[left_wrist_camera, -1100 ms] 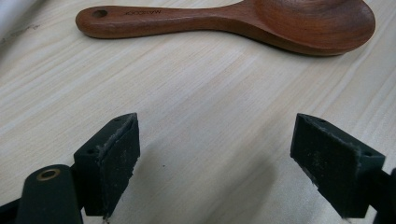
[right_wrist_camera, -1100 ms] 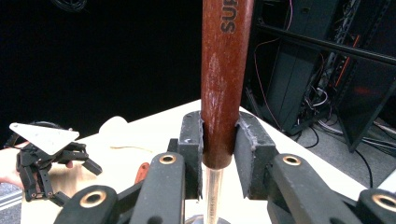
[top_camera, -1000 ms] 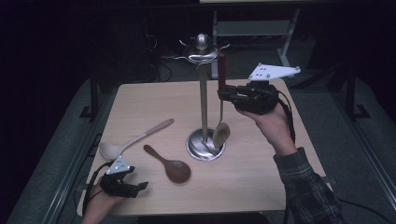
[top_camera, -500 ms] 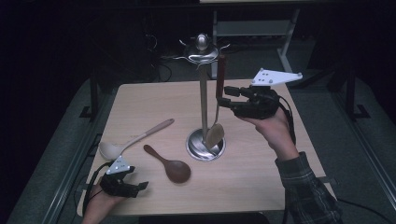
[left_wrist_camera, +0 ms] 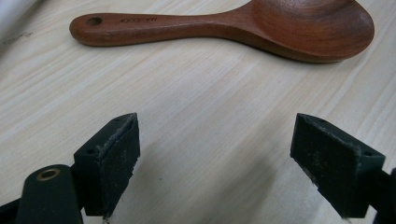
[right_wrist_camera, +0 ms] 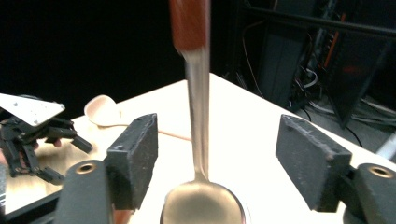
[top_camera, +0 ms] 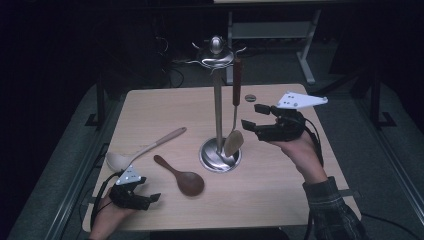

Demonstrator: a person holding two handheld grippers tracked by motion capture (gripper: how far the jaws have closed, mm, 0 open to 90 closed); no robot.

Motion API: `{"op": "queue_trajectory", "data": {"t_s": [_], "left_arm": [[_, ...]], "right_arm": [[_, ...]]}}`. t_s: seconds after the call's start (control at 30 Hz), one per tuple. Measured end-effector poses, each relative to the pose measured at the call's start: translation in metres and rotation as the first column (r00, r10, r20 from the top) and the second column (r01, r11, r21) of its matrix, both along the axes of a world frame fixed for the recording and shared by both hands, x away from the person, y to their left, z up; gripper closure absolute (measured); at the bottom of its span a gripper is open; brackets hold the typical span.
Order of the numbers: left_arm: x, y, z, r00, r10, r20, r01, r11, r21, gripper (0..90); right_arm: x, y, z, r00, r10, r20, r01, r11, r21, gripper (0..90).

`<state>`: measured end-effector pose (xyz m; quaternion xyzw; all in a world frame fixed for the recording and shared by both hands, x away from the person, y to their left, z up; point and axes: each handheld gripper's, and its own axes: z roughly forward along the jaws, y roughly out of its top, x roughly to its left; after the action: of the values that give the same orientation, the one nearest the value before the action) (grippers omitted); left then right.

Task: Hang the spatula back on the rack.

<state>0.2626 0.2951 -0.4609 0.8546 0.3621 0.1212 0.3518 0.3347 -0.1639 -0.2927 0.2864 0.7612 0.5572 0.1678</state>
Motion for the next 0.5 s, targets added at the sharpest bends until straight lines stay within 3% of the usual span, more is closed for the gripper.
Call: {"op": "queue_trajectory", "data": {"t_s": [0.5], "left_arm": [[0.003,-0.003,0.002,0.9999,-0.005,0.013,0.005,0.9998,-0.017,15.7]], "right_arm": [[-0.011,-0.014,-0.055,0.997,-0.058,-0.051,0.055,0.996,-0.071,19.3]]}}
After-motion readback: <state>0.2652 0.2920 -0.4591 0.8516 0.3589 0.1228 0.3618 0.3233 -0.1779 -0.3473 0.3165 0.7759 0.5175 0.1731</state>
